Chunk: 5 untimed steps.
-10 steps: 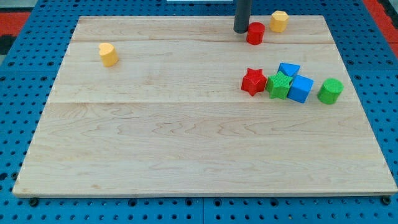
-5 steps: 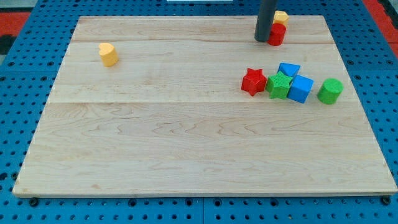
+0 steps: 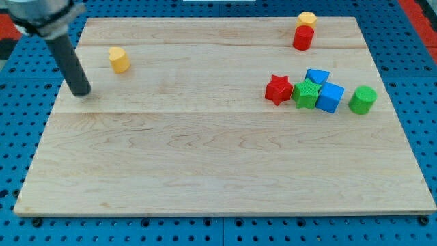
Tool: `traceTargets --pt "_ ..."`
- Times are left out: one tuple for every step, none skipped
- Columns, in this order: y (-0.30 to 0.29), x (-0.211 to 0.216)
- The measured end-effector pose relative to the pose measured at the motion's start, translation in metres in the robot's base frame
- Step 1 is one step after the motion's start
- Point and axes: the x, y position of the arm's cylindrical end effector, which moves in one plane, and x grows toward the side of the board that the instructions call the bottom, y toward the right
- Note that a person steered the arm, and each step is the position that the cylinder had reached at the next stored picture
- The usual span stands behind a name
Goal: Move the yellow heart above to the red star
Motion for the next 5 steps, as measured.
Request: traceTargets --pt "0.040 -0.051" --pt "0.112 -0.059" --pt "0.217 -0.079" --pt "0.151 -0.053" --pt "0.090 -0.061"
